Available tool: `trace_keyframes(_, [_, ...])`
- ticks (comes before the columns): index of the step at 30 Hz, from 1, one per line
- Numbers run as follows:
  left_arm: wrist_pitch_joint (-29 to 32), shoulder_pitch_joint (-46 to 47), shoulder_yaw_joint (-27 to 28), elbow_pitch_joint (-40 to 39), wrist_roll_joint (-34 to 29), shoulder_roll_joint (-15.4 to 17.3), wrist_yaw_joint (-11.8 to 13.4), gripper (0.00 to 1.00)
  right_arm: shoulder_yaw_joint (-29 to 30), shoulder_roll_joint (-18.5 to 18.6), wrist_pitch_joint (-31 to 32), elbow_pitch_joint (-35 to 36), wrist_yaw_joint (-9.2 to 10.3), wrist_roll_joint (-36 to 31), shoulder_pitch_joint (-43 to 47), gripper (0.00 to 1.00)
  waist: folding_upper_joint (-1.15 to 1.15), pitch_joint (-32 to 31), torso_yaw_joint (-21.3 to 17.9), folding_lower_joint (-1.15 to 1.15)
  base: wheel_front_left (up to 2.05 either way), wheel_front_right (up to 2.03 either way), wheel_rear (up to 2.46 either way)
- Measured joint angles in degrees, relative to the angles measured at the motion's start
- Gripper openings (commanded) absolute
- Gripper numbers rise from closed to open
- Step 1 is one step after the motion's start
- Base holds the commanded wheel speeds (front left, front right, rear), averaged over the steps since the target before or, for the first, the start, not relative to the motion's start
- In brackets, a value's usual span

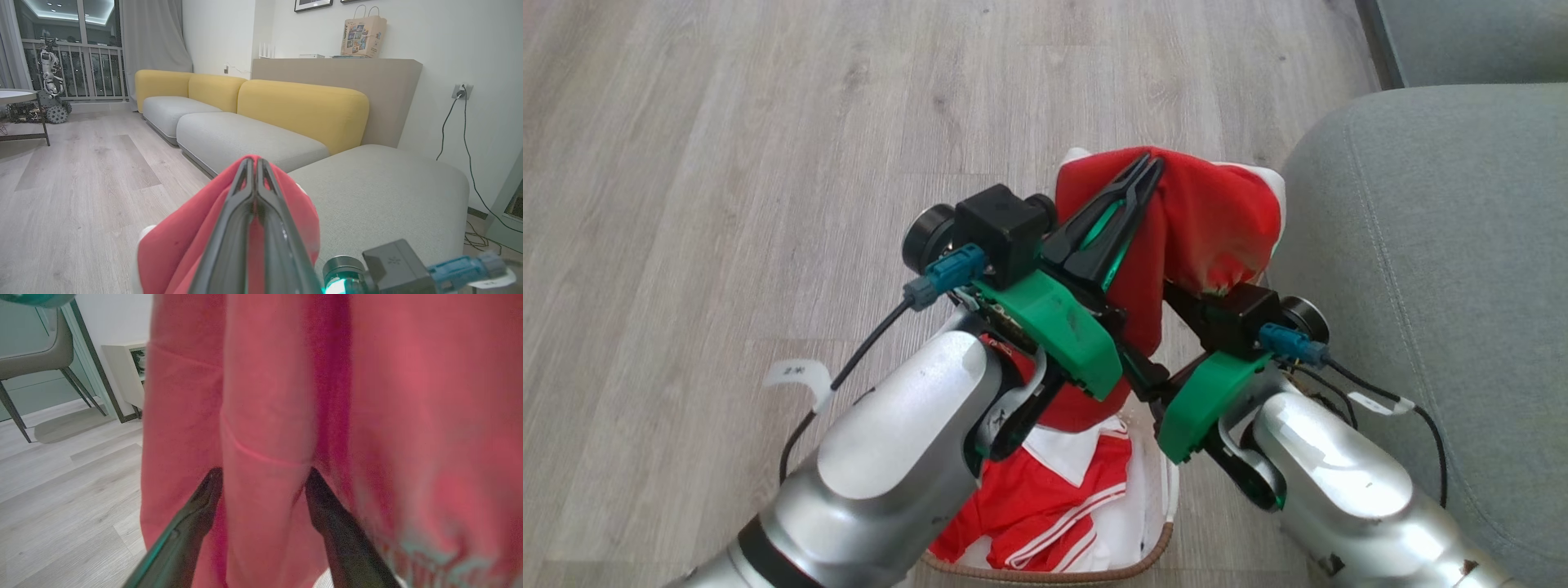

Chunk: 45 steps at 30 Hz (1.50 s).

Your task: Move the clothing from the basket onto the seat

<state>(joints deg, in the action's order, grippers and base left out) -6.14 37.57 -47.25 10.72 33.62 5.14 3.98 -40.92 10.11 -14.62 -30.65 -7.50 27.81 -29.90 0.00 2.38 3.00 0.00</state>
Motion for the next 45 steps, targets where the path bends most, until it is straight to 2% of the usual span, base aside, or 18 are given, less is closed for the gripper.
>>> trace_keyframes(4, [0.0, 0.0, -0.1, 0.2, 0.0, 0.0, 0.0, 0.0, 0.0, -0.2, 0.0, -0.5, 0.0, 0.0, -0.3, 1.0, 0.0, 0.2, 0.2, 0.0, 0.0, 0.0, 0.0])
trace_keyframes(5, [0.0, 0.0, -0.1, 0.3, 0.0, 0.0, 0.0, 0.0, 0.1, -0.2, 0.0, -0.6, 0.0, 0.3, -0.3, 0.67, 0.0, 0.2, 0.2, 0.0, 0.0, 0.0, 0.0])
trace_keyframes(6, [0.0, 0.0, -0.1, 0.3, 0.0, 0.0, 0.0, 0.0, 0.3, -0.2, 0.0, -0.6, 0.0, 0.5, -0.3, 0.14, 0.0, 0.2, 0.1, 0.0, 0.0, 0.0, 0.0])
trace_keyframes(7, [0.0, 0.0, -0.1, 0.4, 0.1, 0.0, 0.0, 0.0, 0.5, -0.2, 0.0, -0.5, 0.0, 0.5, -0.3, 0.0, 0.0, 0.3, 0.1, 0.0, 0.0, 0.0, 0.0])
trace_keyframes(15, [-0.2, -0.1, 0.2, 0.9, 1.0, 0.8, 0.2, 0.0, 2.9, 0.8, 0.0, 4.3, 0.0, 0.9, 0.9, 0.0, 0.0, 0.4, -1.1, 0.0, 0.0, 0.0, 0.0])
trace_keyframes(21, [-0.4, -0.8, 0.2, 2.1, 1.4, 2.1, 0.6, 0.0, 9.3, 3.2, 0.0, 11.5, 0.0, -0.6, 6.9, 0.0, 0.0, 0.2, -1.8, 0.0, 0.0, 0.0, 0.0])
trace_keyframes(27, [0.6, -3.1, -0.6, 2.1, 1.4, 3.2, 0.6, 0.0, 16.9, 4.1, 0.0, 18.5, 0.0, -2.5, 12.1, 0.0, 0.0, 0.0, -3.6, 0.0, 0.0, 0.0, 0.0])
trace_keyframes(28, [0.6, -3.4, -0.7, 1.8, 1.4, 3.2, 0.6, 0.32, 18.4, 4.1, 0.0, 19.6, 0.0, -2.8, 12.7, 0.0, 0.0, -0.1, -3.9, 0.0, 0.0, 0.0, 0.0])
trace_keyframes(29, [0.6, -3.6, -0.9, 1.5, 1.4, 3.2, 0.6, 0.99, 20.1, 4.1, 0.0, 20.9, 0.0, -3.2, 13.4, 0.0, 0.0, -0.1, -4.3, 0.0, 0.0, 0.0, 0.0])
trace_keyframes(36, [0.6, -3.9, -2.7, -1.0, 1.4, 3.3, 0.3, 1.0, 28.7, 4.3, 0.0, 29.5, 0.0, -5.8, 17.7, 0.0, 0.0, -0.3, -7.8, 0.0, 0.0, 0.0, 0.0])
trace_keyframes(41, [-0.1, -4.2, -3.1, -1.0, 1.1, 3.7, 0.1, 1.0, 31.8, 4.6, 0.0, 32.0, 0.0, -6.7, 18.0, 0.0, 0.0, -0.2, -11.9, 0.0, 0.0, 0.0, 0.0])
trace_keyframes(45, [-1.4, -4.9, -3.4, 0.1, 0.3, 4.0, 0.3, 1.0, 33.3, 4.7, 0.0, 33.7, 0.0, -6.7, 18.0, 0.0, 0.0, 0.0, -16.6, 0.0, 0.0, 0.0, 0.0])
